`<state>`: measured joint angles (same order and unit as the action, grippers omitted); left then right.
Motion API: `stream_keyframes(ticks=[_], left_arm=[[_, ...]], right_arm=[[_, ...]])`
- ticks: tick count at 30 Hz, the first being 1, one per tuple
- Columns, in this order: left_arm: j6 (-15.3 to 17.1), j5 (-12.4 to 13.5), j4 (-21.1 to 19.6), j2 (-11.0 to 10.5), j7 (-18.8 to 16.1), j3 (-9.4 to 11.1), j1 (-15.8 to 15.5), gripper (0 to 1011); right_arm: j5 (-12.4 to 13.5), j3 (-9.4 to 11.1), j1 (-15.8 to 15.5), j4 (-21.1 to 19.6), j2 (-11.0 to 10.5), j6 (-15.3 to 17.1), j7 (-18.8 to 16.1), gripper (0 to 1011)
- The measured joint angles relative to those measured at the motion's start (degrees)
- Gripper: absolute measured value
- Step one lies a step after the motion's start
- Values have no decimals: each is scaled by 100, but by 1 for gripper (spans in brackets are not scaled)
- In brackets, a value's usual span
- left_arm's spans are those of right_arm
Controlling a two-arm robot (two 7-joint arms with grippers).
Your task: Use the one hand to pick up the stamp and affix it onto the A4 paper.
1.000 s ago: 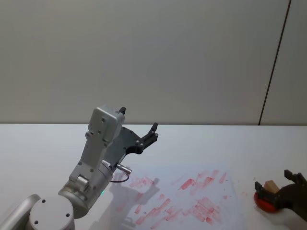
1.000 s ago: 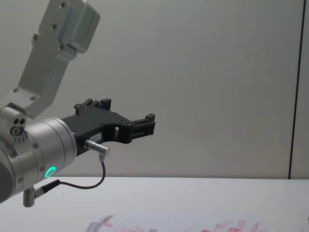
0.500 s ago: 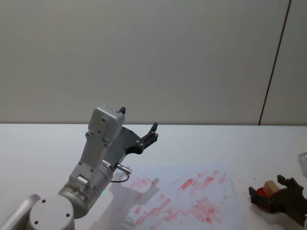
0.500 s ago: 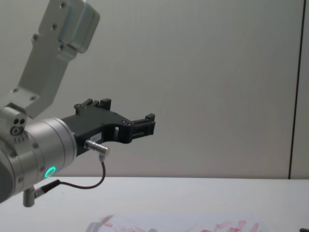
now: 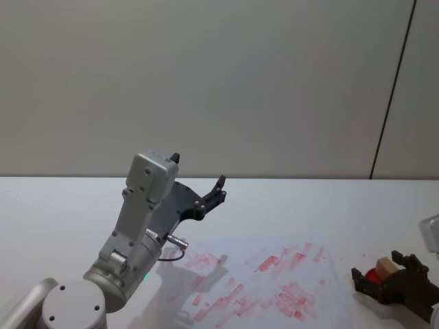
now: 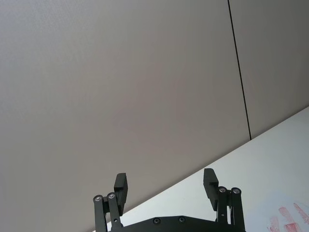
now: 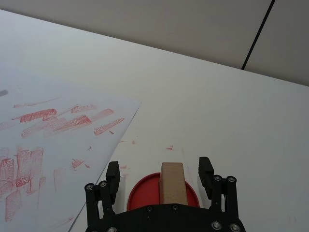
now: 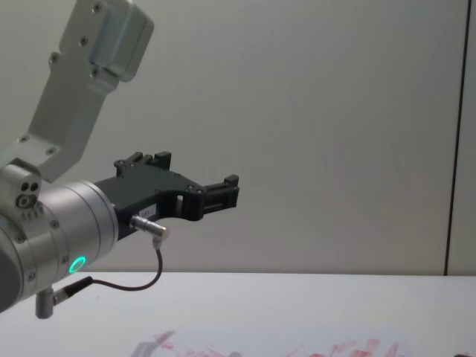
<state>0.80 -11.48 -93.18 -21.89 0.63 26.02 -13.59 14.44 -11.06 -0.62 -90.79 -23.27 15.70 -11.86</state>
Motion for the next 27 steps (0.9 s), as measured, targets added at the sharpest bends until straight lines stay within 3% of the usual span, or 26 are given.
stream_keyframes(ticks=[27], left_arm=[[0,0,0,0,0,0,0,1003]], right_arm=[[-68,7,8,24,-4,-47,-113,1001]])
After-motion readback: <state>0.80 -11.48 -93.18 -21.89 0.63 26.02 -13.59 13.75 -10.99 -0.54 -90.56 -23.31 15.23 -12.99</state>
